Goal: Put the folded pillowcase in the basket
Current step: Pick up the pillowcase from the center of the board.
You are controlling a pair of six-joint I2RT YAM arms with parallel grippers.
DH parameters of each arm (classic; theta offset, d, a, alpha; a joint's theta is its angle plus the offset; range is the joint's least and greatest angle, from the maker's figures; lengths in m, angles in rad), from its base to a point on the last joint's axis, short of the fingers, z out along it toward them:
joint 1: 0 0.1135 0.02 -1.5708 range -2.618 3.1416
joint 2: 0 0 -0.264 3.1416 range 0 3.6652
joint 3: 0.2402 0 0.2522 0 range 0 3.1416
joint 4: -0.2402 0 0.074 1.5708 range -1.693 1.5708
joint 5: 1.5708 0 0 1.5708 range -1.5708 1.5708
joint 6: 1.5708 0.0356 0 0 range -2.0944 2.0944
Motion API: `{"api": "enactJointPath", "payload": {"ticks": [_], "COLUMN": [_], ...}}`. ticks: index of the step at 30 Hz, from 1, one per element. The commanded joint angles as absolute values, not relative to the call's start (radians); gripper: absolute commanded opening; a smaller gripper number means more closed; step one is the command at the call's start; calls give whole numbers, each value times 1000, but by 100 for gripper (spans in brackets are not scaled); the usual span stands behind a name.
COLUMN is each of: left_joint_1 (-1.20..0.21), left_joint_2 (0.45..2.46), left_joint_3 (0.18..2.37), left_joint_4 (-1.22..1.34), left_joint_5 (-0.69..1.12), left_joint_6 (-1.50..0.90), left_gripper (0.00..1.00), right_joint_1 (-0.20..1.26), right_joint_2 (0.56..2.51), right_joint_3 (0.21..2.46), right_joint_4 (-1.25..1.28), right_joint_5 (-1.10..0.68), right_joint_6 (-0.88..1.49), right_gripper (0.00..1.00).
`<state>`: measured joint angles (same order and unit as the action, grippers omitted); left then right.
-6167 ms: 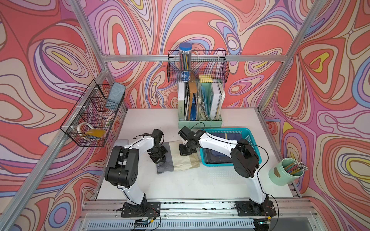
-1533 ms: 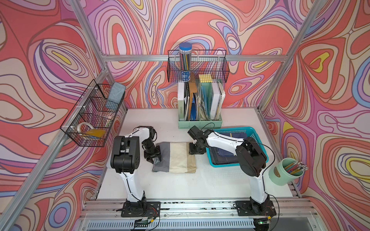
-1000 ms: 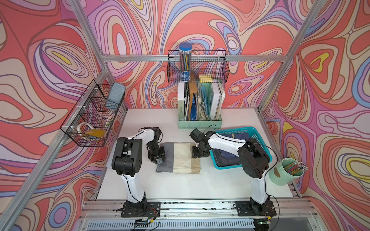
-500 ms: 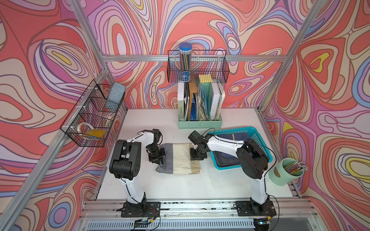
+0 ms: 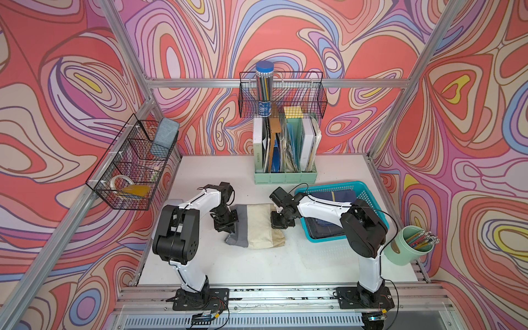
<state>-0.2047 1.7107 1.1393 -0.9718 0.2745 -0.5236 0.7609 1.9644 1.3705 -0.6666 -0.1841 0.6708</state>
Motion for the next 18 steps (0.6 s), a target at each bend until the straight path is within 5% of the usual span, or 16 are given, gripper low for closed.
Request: {"api": "enactJointPath", "payload": {"ticks": [1, 10, 18], "left_joint_1": [-239, -289, -481], "left_joint_2": [1612, 1519, 1655], "left_joint_3": [1247, 1387, 1629], "left_joint_4": [-1047, -1114, -1076], "left_joint_5": [273, 278, 293], "left_joint_6": [-542, -580, -663], "left_gripper": [0, 0, 0], "right_joint_1": [767, 763, 624], "right_joint_2": [1868, 1711, 1539], "right_joint_3": [1438, 1518, 1508], "right_joint_4": [-720, -865, -1070], "right_joint_5": [-107, 34, 222], "right_joint_6": [649, 624, 587], "right_gripper": [0, 0, 0]}}
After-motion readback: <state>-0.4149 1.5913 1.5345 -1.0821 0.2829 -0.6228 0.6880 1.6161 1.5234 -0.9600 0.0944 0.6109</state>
